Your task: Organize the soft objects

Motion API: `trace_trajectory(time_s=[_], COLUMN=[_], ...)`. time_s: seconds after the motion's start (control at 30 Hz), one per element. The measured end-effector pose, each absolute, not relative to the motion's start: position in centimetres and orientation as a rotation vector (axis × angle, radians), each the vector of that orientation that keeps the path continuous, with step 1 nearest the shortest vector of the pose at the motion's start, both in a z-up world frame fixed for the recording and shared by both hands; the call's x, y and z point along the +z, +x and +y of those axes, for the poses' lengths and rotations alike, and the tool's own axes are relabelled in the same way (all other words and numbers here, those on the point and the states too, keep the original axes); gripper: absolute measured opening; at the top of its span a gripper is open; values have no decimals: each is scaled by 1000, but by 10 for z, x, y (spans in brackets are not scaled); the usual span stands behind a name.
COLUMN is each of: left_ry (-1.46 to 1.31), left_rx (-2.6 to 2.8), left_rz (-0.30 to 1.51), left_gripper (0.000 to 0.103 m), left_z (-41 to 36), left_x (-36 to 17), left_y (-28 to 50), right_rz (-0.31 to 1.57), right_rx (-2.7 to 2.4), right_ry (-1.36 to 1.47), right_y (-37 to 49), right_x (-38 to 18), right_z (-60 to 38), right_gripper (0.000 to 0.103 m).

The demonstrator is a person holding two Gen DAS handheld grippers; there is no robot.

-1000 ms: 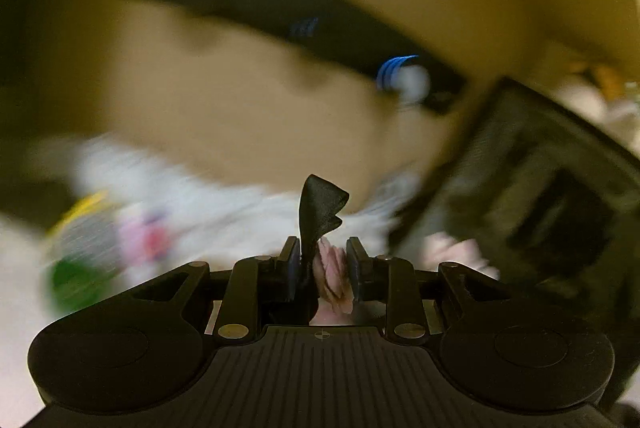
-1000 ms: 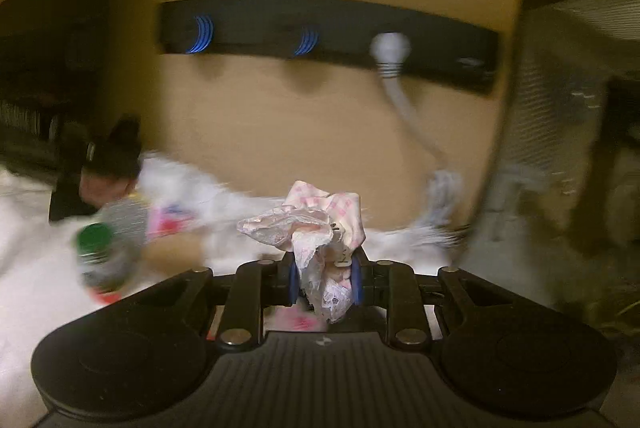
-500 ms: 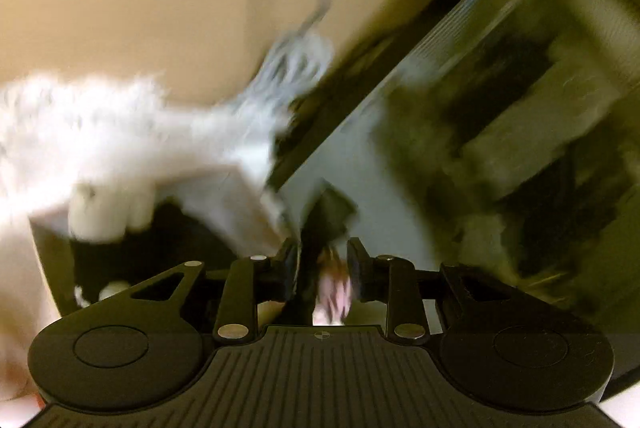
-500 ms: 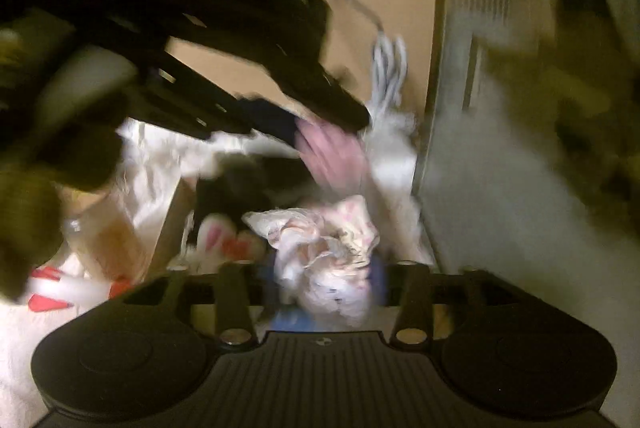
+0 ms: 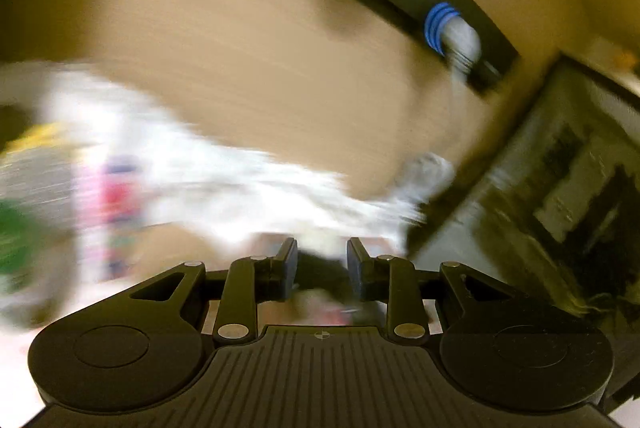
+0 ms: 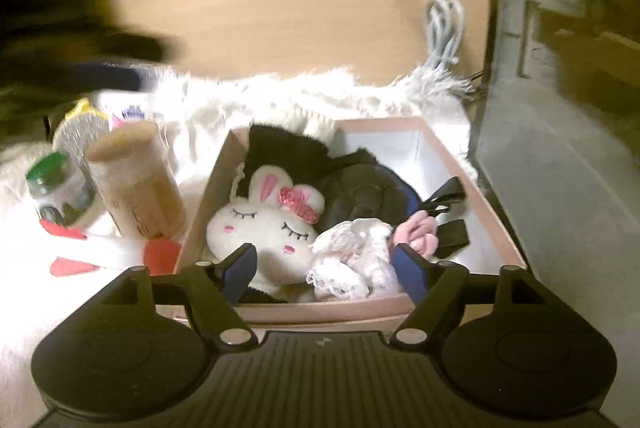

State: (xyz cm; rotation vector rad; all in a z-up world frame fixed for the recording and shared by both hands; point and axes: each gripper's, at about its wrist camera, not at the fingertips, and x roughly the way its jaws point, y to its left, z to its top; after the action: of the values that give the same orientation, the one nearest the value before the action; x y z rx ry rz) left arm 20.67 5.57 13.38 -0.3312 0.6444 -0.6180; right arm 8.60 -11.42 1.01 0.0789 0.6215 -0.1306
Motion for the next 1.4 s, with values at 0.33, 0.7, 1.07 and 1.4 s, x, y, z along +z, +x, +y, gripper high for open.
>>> trace_trajectory(time_s=[0.33,0.7,1.07,1.4], left_ry=[-488,-449,-346,-450], left_rx=[-95,-61,-266,-241], left_rz=[707,767,748,815], left_gripper=[30,30,30,30], left_z=[259,314,352,410], left_x=[93,84,104,64], left_y=[138,103,102,106], right_rz=[529,452,500,621], right_rx=[-100,242,387,412], right_ry=[-38,9,-401,-751], right_y=[70,106,234,288], right_x=[40,87,93,42], right_z=[-93,13,137,196], right_gripper=[82,93,91,91])
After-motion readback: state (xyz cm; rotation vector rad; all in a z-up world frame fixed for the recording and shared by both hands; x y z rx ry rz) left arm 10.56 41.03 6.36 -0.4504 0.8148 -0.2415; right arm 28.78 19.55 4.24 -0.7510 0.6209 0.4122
